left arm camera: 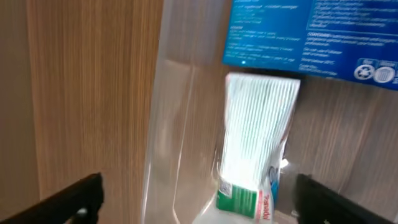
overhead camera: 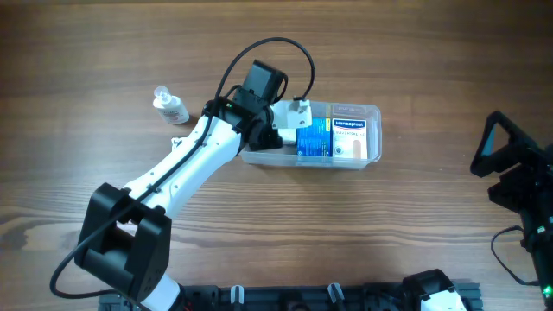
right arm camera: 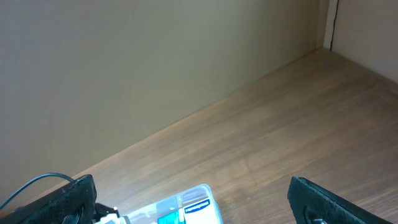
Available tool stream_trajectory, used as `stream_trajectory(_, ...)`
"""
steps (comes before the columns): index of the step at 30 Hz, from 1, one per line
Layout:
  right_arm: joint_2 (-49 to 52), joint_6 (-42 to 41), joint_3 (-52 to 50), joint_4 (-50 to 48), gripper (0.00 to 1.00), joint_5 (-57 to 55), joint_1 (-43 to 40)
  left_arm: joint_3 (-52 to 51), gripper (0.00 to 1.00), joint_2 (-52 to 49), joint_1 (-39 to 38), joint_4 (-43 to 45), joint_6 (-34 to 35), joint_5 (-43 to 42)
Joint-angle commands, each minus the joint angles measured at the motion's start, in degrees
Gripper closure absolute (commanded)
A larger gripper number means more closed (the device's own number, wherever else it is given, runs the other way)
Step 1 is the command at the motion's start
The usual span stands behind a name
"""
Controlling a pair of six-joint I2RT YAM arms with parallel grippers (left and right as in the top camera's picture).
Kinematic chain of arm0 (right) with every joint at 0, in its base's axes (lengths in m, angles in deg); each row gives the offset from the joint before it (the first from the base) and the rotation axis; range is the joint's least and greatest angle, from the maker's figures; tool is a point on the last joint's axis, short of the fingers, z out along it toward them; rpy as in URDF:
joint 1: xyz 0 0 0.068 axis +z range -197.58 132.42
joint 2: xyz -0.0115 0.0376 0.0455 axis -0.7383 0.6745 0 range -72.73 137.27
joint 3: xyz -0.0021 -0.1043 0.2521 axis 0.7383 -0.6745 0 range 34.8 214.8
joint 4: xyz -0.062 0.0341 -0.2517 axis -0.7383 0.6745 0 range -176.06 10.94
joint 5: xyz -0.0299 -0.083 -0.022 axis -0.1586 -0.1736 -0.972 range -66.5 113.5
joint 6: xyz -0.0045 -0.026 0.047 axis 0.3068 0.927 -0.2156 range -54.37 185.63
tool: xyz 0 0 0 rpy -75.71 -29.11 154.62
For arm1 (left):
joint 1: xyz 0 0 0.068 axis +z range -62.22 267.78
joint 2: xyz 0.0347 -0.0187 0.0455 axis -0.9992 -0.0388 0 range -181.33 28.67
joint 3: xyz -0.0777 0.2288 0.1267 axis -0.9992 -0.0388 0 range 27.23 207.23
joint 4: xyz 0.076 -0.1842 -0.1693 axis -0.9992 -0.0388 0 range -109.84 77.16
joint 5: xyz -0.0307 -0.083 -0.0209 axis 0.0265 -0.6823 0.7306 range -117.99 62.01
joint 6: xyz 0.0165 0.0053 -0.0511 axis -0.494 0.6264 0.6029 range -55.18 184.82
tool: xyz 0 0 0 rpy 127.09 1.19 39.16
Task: Pack container
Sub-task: 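Lower the box upright into the container's left side and release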
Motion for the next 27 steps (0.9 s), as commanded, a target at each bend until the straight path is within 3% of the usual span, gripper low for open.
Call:
stream_trajectory(1,-0.04,-0.59,-0.09,0.24,0.00,-0.94,-0.13,0.28,0.00,1.62,-1.18,0.15,8.24,1.66)
stream_trajectory(8,-0.04,-0.59,-0.09,0.24,0.00,-0.94,-0.13,0.28,0.00,8.00,-4.28,-0.72,32.94,1.66)
stream_trajectory(11,-0.04,-0.59,-0.09,0.24,0.00,-0.94,-0.13,0.28,0.00,8.26,-2.80,-1.05,52.39,2.62)
stream_trajectory(13,-0.04,-0.57,-0.09,0.26,0.00,-0.94,-0.13,0.28,0.00,8.15,-1.49,-2.56,60.76,-1.86)
stream_trajectory(15,-0.04,-0.57,-0.09,0.26,0.00,-0.94,-0.13,0.28,0.00,8.15,-0.81,-3.69,64.22,-10.16)
stream_trajectory(16,-0.04,-0.59,-0.09,0.26,0.00,-0.94,-0.13,0.28,0.13,8.15,-0.76,-3.52,64.24,-10.34)
stream_trajectory(17,-0.04,-0.59,-0.09,0.26,0.00,-0.94,-0.13,0.28,0.45,8.00,-0.76,-3.08,64.78,-9.70)
stream_trajectory(20,-0.04,-0.59,-0.09,0.26,0.00,-0.94,-0.13,0.28,0.74,7.17,-0.76,-1.49,72.61,-7.54)
stream_trajectory(21,-0.04,-0.57,-0.09,0.28,0.00,-0.94,-0.13,0.28,0.89,6.69,-0.76,-0.96,75.38,-6.93)
stream_trajectory(22,-0.04,-0.61,-0.09,0.28,0.00,-0.94,-0.13,0.28,0.96,5.95,-0.76,-0.50,77.24,-6.64)
stream_trajectory(27,-0.02,-0.59,-0.09,0.28,0.00,-0.94,-0.13,0.28,0.96,1.16,-1.03,-1.25,82.53,-4.17)
